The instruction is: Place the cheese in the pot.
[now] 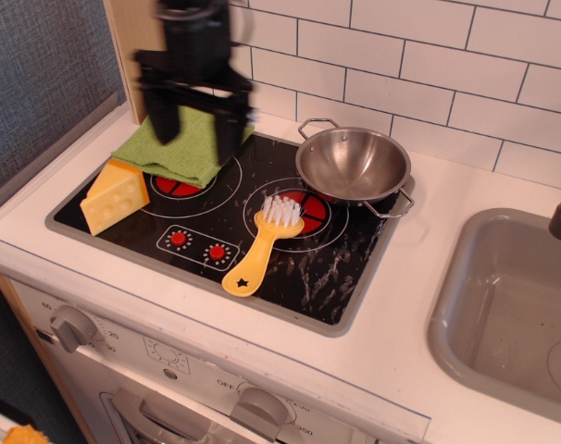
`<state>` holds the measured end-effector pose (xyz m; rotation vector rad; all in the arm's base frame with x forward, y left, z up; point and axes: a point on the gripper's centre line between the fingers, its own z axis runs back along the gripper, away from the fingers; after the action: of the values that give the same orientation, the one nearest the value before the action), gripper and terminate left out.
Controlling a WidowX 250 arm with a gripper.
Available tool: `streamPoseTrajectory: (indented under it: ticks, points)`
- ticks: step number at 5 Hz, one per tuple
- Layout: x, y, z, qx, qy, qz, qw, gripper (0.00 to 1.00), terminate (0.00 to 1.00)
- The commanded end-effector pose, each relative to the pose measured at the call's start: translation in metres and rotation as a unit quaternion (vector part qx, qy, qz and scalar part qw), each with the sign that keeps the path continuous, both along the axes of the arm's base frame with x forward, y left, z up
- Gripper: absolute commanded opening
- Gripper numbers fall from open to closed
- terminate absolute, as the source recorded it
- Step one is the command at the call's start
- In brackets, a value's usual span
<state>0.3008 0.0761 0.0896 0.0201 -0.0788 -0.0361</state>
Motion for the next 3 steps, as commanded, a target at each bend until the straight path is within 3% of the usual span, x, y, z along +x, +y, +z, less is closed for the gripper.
streamPoseTrajectory:
  ticks: [1, 3]
  points:
    - [-0.030, 0.047, 0.001, -0.008, -0.017, 0.000, 0.9998, 1.00, 0.00]
    - [-0.042, 0.080, -0.018, 0.022, -0.014, -0.011, 0.9996, 1.00, 0.00]
